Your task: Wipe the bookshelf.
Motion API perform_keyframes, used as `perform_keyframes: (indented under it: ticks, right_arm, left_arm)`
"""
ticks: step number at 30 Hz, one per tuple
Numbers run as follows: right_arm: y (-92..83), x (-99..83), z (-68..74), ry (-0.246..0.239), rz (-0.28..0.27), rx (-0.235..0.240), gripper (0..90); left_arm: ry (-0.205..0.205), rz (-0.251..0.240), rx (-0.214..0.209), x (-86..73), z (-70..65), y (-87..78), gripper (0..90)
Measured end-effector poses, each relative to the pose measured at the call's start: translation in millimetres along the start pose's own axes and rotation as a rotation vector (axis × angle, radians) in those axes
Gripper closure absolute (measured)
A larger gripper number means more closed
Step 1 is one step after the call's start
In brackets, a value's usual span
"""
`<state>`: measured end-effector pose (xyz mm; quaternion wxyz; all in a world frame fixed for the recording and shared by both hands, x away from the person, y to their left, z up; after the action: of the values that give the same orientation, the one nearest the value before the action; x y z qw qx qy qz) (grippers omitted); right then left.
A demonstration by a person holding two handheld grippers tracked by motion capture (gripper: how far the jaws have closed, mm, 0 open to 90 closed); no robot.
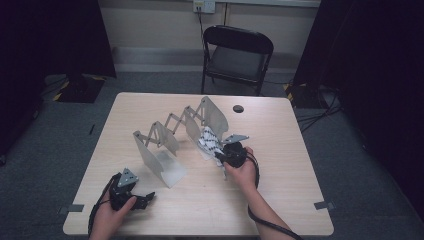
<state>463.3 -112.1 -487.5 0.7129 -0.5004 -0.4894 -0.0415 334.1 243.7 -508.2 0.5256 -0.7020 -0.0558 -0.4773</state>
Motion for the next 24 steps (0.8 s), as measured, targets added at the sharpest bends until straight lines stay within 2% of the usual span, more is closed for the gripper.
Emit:
perform_keyframes:
  ticks: [3,9,15,24]
  right_arm:
    - [-2.8,4.0,0.6,-0.016,0.004,0.001,75.9]
    - [-19.2,21.6,2.8,-0.023,-0.029,0.002,75.9]
    - [-46.8,54.8,6.0,-0.042,-0.088,0.004,75.9]
    - [-83.2,106.4,5.8,-0.081,-0.171,-0.023,75.9]
  left_arm:
    - [0.000,0.000,0.000,0.0,0.0,0.0,6.9]
    - [0.000,0.000,0.000,0.0,0.0,0.0,6.8]
    - [0.000,0.000,0.000,0.0,0.0,0.0,6.9]
    - [0.003,0.002,0.001,0.2,0.2,0.1,6.6]
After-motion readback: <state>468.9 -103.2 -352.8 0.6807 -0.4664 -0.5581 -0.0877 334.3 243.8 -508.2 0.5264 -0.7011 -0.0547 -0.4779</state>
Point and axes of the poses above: each handheld gripper's, and its own axes: y roughly forward along the jaws, x roughly out of its top, z roughly to its left, the point moved 1 cm from there along y, roughly forward along the jaws, and after that the axes turned 1 degree about y, right-handed, at the moved point
